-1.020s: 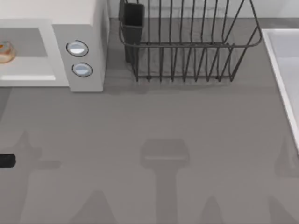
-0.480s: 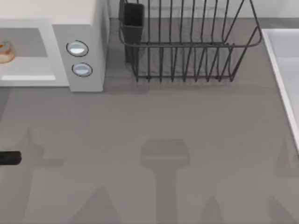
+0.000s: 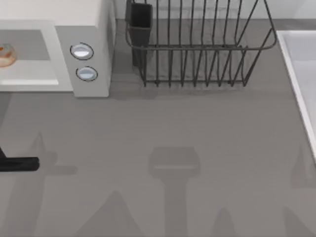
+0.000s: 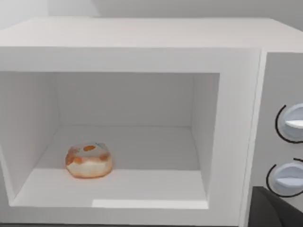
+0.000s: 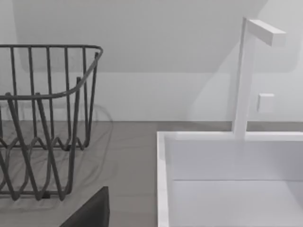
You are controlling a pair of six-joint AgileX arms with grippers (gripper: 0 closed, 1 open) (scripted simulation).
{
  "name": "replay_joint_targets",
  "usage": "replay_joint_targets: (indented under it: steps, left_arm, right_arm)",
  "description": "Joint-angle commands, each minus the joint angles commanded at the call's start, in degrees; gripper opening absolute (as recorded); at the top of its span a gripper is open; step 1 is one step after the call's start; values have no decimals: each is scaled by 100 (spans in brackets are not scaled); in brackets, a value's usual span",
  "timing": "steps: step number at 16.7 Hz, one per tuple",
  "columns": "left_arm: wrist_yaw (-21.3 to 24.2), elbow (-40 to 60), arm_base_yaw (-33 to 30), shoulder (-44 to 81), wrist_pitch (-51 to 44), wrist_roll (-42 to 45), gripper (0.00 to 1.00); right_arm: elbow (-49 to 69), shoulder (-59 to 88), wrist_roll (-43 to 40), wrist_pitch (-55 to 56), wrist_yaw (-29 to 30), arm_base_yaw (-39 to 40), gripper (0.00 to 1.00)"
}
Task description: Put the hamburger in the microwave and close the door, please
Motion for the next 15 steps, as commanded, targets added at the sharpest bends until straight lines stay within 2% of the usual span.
replay_joint_targets:
  steps: [15]
  left_arm:
    - [313, -56, 316, 278, 331, 43, 0]
  right_arm:
    - [0, 0, 0, 0, 0, 0, 100]
